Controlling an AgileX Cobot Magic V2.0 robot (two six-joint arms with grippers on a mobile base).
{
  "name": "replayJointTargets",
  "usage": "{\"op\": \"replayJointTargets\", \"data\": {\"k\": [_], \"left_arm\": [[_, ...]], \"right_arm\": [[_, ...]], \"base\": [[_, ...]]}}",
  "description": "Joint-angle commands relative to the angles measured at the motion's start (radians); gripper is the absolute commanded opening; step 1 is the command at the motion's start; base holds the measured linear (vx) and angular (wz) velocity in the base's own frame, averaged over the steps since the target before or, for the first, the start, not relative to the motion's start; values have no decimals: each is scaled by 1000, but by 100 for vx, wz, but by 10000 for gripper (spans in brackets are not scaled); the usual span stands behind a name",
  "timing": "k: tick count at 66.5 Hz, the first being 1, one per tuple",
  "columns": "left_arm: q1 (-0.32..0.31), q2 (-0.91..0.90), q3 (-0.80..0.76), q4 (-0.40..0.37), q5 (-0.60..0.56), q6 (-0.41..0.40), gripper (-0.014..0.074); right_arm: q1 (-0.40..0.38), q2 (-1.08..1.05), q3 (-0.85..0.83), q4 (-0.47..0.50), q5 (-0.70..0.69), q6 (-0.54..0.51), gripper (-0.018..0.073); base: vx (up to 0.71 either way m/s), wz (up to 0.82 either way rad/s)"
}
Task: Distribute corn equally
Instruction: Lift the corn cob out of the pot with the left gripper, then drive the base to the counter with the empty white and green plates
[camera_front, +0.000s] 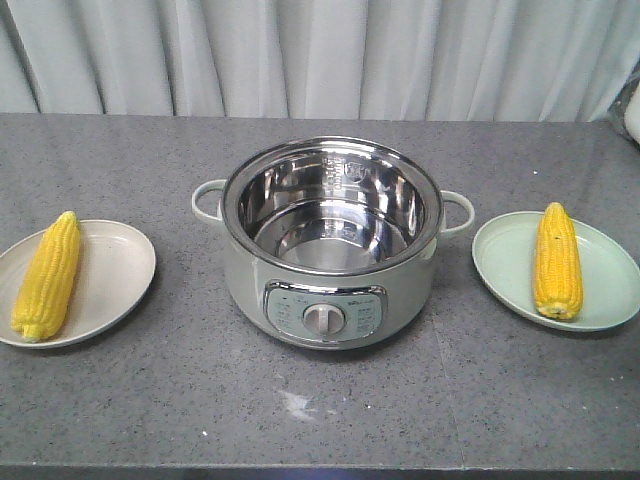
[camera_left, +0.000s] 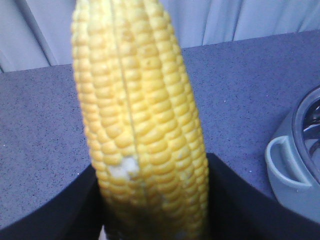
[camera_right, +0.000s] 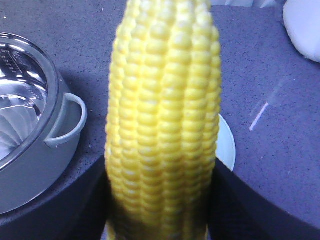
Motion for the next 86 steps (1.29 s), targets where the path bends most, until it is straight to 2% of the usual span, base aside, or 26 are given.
{"op": "replayJointTargets", "data": {"k": [1,86], "left_arm": [[-1,-27,-20,-4,-78,-13,14],[-1,-27,-20,-4,-78,-13,14]], "right_arm": [[-7,-15,-27,-11,-64,-7,204],[-7,-15,-27,-11,-64,-7,204]], "base": [[0,0],[-1,-3]]}}
